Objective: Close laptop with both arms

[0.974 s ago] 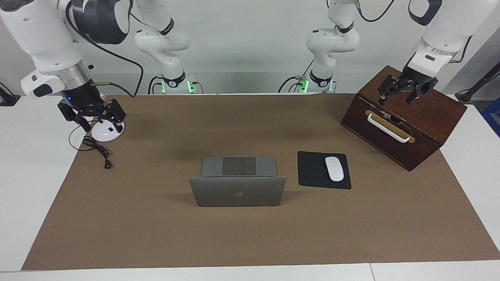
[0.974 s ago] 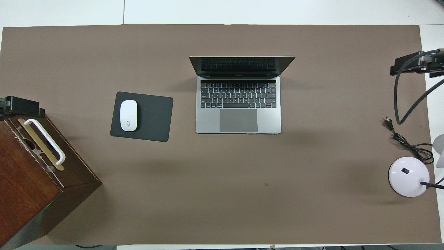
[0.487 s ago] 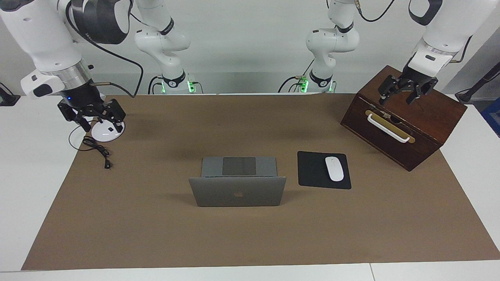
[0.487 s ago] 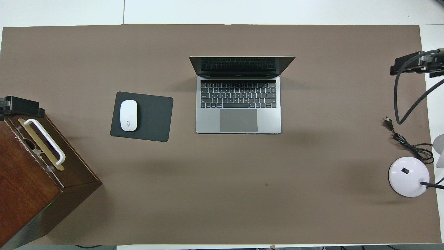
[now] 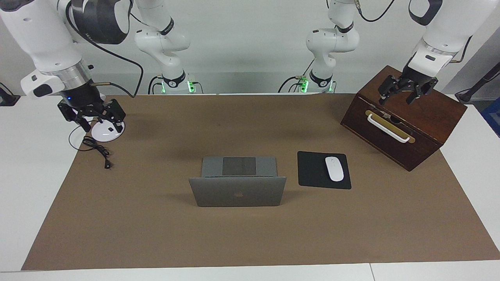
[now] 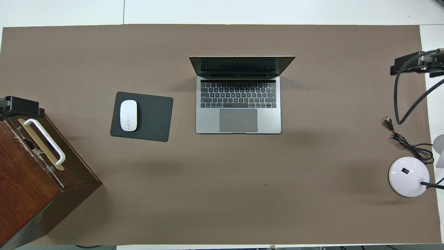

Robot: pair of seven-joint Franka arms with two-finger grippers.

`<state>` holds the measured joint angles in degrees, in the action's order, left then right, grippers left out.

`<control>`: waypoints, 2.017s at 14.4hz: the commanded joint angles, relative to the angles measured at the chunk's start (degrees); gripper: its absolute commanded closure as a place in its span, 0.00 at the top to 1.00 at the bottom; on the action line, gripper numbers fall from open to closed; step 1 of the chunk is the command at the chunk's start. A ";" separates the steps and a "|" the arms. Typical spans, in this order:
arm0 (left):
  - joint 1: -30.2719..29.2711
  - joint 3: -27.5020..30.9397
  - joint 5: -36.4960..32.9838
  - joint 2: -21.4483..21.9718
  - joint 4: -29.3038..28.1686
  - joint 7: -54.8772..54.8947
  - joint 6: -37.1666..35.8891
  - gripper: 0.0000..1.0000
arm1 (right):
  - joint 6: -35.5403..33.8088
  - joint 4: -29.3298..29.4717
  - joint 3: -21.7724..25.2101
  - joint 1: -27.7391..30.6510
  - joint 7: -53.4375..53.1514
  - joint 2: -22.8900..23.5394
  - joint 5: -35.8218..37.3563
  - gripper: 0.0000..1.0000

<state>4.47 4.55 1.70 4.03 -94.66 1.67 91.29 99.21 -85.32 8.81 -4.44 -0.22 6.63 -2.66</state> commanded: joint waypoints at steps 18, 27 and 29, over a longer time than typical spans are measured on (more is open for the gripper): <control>0.89 0.46 -1.17 0.54 -0.26 -4.91 -0.15 0.00 | 4.66 0.68 -0.11 0.04 -0.14 0.58 0.99 1.00; 0.36 0.29 -1.08 0.55 -0.70 -6.85 2.92 0.00 | 10.12 0.77 -0.46 -1.27 -5.58 3.65 0.90 0.00; 0.80 0.20 -1.08 0.54 -0.79 -6.85 4.67 0.00 | 11.52 0.77 -0.55 -1.80 -7.86 4.00 0.90 0.00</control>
<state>4.47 4.54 1.70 4.02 -94.68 -4.57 93.74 109.50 -85.26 8.63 -5.84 -5.23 10.12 -2.66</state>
